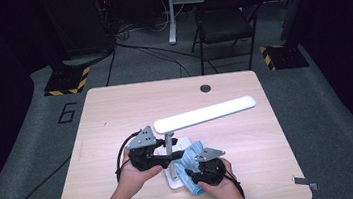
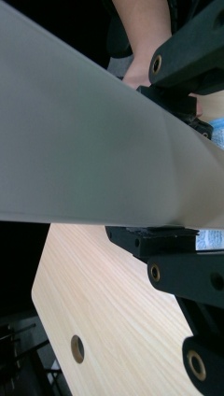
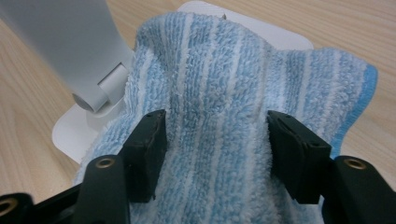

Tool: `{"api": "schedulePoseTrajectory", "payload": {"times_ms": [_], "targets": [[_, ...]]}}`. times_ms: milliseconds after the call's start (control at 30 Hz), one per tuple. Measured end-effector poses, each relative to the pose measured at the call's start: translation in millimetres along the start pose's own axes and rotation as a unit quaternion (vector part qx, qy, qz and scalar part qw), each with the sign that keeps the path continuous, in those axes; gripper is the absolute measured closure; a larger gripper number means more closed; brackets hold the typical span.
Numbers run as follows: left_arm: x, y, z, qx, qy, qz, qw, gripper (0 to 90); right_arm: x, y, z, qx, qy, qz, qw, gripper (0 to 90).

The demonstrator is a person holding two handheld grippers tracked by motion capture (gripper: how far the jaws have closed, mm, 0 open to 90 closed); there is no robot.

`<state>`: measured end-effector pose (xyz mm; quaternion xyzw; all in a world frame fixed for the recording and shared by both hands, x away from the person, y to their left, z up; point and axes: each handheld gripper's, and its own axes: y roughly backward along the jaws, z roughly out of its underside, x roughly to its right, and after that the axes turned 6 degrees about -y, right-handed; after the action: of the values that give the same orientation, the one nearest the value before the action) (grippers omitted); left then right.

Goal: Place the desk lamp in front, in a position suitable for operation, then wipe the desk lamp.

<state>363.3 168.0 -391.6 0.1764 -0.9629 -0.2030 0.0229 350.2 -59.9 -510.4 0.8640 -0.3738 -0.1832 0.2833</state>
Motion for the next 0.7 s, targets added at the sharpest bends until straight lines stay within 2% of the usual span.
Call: {"api": "schedulePoseTrajectory", "payload": {"times_ms": [200,300,367,433,467,700], "targets": [[1.2,1.1,-0.1,-0.003,-0.005,-0.002,1.0000,51.1,-0.2,-1.9,-3.1,-0.006,0.009,0.006,0.9999,54.0],[0.5,2.0,-0.3,-0.005,-0.009,0.001,0.9999,51.3,1.5,-5.4,-6.7,-0.006,0.032,0.011,0.9994,58.3],[-0.1,2.3,0.4,-0.003,-0.007,0.003,1.0000,51.3,5.1,-10.1,-10.9,-0.005,0.037,0.013,0.9992,59.4],[0.2,2.7,0.7,-0.004,-0.009,0.002,1.0000,51.3,8.1,-15.6,-15.1,-0.003,0.031,0.017,0.9994,59.5],[0.7,3.3,1.1,-0.004,-0.006,0.003,1.0000,51.3,10.5,-18.0,-17.8,-0.004,0.038,0.018,0.9991,59.5],[-0.4,5.0,2.3,-0.001,-0.009,0.000,1.0000,51.3,21.7,-36.9,-36.4,-0.010,0.026,0.022,0.9994,59.7]]}}
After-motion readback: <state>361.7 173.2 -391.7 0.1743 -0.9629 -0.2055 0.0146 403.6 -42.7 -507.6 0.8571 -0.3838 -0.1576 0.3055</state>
